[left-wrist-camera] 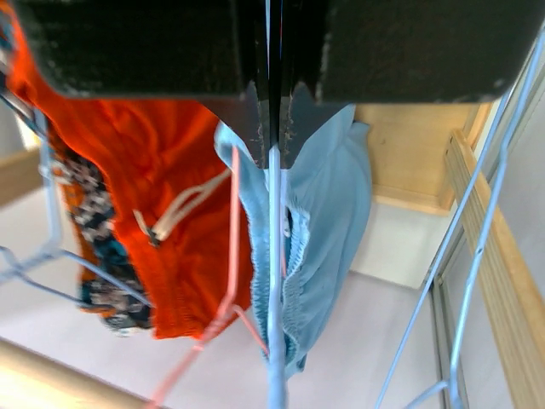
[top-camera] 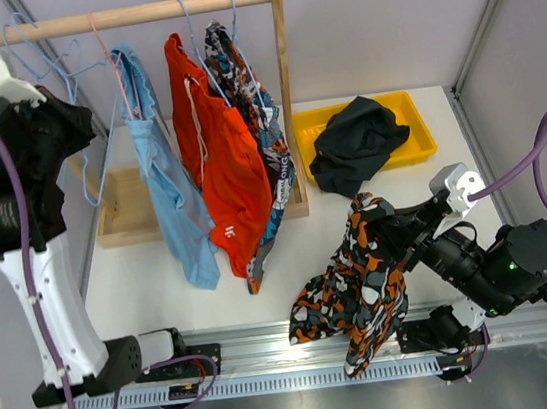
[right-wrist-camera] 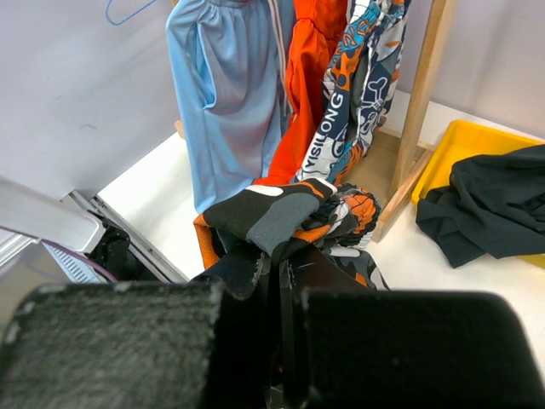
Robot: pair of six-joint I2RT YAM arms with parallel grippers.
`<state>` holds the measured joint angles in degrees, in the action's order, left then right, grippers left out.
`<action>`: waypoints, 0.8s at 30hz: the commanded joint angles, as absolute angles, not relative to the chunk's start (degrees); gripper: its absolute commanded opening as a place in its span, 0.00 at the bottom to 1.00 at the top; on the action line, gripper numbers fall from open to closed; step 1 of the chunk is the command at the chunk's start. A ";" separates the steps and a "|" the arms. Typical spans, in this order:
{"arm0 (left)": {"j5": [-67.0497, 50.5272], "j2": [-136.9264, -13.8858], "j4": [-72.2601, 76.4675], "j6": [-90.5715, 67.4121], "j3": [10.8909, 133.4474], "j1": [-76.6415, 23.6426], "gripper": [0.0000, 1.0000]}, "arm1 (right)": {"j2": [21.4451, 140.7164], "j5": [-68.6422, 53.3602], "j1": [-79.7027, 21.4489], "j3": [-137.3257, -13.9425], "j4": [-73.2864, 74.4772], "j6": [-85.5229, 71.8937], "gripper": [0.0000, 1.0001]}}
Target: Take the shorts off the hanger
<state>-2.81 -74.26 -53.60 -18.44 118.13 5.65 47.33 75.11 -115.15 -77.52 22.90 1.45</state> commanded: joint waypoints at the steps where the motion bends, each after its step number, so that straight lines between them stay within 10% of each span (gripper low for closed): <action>1: -5.36 -70.50 -53.26 -18.90 117.51 5.98 0.00 | 46.76 75.23 -114.79 -78.84 22.94 0.26 0.00; 24: 7.73 -80.50 -54.14 -12.30 128.30 5.98 0.00 | 45.09 75.59 -114.26 -77.26 27.60 -5.36 0.00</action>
